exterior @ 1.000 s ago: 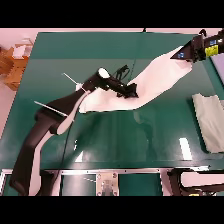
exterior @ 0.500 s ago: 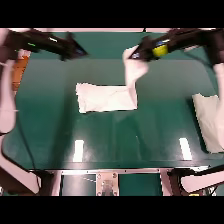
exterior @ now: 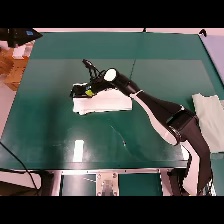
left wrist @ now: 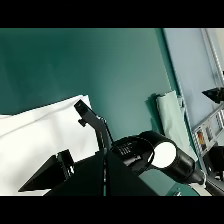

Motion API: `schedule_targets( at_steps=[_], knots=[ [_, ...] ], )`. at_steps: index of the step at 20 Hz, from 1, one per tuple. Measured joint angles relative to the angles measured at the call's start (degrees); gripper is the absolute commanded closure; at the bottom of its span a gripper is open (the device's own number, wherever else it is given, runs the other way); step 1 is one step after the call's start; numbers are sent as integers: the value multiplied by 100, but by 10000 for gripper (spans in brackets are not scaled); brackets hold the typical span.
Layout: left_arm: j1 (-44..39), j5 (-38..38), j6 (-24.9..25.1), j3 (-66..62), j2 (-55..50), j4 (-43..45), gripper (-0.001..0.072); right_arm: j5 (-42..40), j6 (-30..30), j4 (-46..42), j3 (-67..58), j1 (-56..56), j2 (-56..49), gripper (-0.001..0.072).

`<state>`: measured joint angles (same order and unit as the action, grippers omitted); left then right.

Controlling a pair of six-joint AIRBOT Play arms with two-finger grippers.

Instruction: Fold the shirts.

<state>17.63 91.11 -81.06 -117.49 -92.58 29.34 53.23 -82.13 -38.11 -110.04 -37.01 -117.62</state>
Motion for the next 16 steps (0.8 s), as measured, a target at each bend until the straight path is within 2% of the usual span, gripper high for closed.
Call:
schedule_targets(
  at_steps=[4, 8, 9, 10, 13, 16],
  knots=[
    [63, 22, 70, 83, 44, 33, 682, 662, -264, -525, -240, 684, 275, 282],
    [83, 55, 85, 107, 55, 35, 682, 1563, -636, -1078, -201, 2026, 708, 278],
    [83, 63, 90, 109, 52, 42, 682, 1746, -719, -1169, -96, 2341, 761, 230],
    [83, 70, 94, 109, 57, 37, 682, 1930, -765, -1207, 76, 2645, 804, 151],
    [83, 92, 96, 114, 57, 39, 682, 2122, -798, -1189, 835, 3296, 861, 119],
    [83, 76, 96, 114, 57, 37, 682, 1937, -553, -896, 1738, 3532, 892, 120]
  ],
)
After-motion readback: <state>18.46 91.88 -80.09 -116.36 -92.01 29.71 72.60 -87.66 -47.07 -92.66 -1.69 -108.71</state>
